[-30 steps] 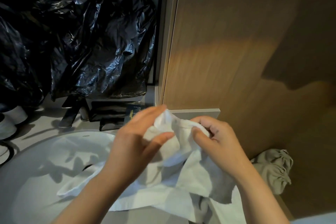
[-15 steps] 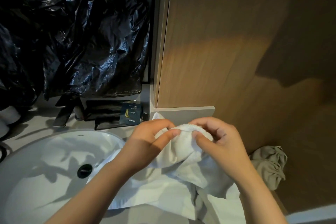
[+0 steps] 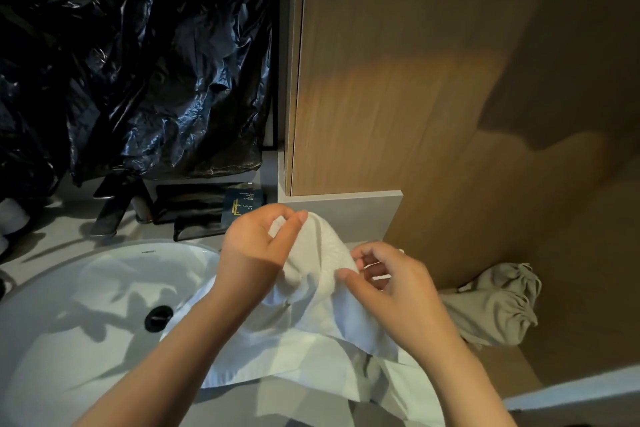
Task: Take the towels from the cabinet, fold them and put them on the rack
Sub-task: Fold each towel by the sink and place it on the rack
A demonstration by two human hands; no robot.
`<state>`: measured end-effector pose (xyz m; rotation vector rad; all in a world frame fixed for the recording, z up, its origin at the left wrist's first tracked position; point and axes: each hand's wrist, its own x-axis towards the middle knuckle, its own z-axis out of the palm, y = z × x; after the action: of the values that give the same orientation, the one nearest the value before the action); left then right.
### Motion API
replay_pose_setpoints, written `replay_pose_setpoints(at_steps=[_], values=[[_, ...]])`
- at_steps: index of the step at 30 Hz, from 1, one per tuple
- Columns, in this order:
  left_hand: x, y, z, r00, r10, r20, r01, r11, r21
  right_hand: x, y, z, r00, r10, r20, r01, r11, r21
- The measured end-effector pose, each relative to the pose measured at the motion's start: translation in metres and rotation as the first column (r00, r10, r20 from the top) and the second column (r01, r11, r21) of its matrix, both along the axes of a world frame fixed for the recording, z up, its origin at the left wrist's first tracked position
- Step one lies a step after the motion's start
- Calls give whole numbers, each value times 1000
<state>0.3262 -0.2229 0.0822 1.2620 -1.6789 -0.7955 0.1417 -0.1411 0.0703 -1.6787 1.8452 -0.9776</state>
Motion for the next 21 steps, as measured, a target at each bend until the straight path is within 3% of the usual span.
replay_pose_setpoints(at_steps=[7, 14, 21], values=[[-11, 4, 6, 984, -156, -86, 158, 987, 25, 15, -8, -11, 995, -5, 96, -4, 996, 89], [-11, 14, 7, 942, -231, -244, 260, 961, 93, 15, -14, -11, 947, 61, 316, -68, 998, 11], [-8, 9, 7, 954, -187, -236, 208, 976, 66, 15, -13, -6, 972, 12, 235, -5, 1000, -29]])
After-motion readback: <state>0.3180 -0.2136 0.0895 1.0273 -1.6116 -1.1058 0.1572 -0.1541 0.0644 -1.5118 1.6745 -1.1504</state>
